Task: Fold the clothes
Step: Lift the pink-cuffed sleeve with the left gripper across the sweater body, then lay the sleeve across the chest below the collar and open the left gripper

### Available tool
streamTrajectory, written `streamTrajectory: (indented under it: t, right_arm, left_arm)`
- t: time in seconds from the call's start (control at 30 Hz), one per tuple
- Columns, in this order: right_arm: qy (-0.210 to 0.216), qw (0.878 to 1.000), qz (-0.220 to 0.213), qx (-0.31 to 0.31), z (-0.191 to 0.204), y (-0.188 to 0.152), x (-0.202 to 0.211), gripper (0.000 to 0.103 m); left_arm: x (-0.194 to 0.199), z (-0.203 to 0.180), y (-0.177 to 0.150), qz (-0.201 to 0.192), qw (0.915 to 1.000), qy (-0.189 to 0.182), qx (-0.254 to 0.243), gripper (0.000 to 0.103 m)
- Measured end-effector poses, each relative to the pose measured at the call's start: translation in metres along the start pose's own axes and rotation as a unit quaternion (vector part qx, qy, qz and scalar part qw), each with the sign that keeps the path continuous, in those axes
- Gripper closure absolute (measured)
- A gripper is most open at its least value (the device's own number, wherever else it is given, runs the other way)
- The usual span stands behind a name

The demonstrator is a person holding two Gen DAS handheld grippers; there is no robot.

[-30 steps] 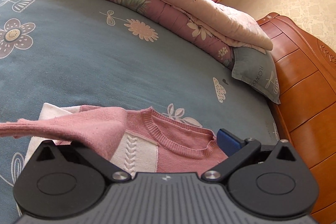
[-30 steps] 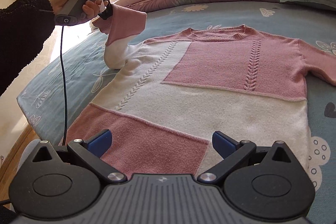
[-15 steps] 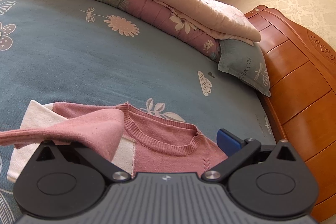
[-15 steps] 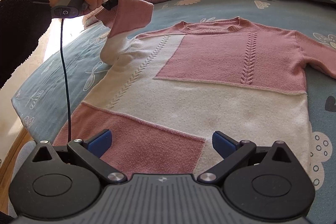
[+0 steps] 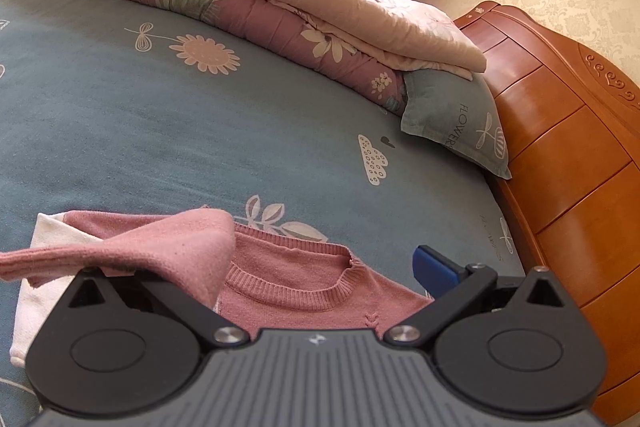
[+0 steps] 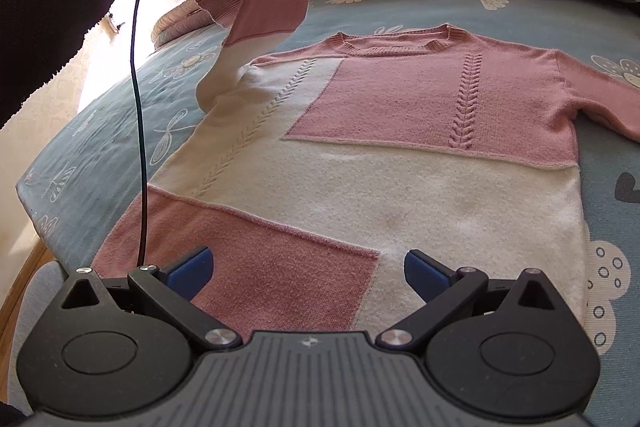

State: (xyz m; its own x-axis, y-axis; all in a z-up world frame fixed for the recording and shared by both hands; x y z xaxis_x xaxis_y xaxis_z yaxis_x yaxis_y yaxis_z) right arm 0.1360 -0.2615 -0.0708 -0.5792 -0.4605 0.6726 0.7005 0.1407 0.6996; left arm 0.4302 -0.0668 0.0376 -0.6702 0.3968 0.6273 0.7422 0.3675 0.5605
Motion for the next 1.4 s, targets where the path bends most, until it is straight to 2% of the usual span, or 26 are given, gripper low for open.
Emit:
streamTrajectory:
  t: [0.47,0.9,1.03,1.23,1.27,1.33,1.4]
  right_arm:
    - [0.004,1.000,0.005,0.002,0.000,-0.002,-0.003,0.000]
    - [-0.004,1.000,0.015,0.002,-0.004,-0.006,-0.009,0.000]
    - [-0.007,1.000,0.017,0.004,-0.004,-0.007,-0.010,0.000]
    - [-0.013,1.000,0.018,0.001,-0.006,-0.007,-0.011,0.000]
    - [-0.013,1.000,0.019,0.000,-0.007,-0.007,-0.011,0.000]
    - [-0.016,1.000,0.021,-0.001,-0.008,-0.007,-0.012,0.000]
    - [-0.017,1.000,0.020,0.000,-0.008,-0.006,-0.013,0.000]
  left_arm:
    - [-0.030,-0.036,-0.014,0.026,0.9989,0.000,-0.039,0.001]
    - [-0.081,-0.041,-0.057,0.090,0.9896,0.049,-0.101,0.001]
    - [-0.101,-0.040,-0.076,0.134,0.9801,0.061,-0.133,0.001]
    - [-0.119,-0.033,-0.116,0.217,0.9476,0.086,-0.218,0.001]
    - [-0.117,-0.031,-0.119,0.225,0.9443,0.089,-0.223,0.001]
    - [-0.111,-0.026,-0.124,0.237,0.9422,0.087,-0.220,0.001]
    - [-0.100,-0.017,-0.125,0.242,0.9464,0.068,-0.203,0.001]
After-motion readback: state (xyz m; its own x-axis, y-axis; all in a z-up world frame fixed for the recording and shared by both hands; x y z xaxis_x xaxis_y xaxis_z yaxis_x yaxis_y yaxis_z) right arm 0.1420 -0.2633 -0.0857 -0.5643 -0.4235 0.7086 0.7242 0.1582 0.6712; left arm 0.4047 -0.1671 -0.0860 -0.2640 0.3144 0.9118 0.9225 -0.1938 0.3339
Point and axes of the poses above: each gripper's, at about its wrist camera, not at the fingertips, and x roughly against the way its jaws point, z to its left, y to its top, the point moved 2 cm from there along -x, roughly the way its jaws point, and after that the axes turned 6 degrees about x, right-handed, at the moved point
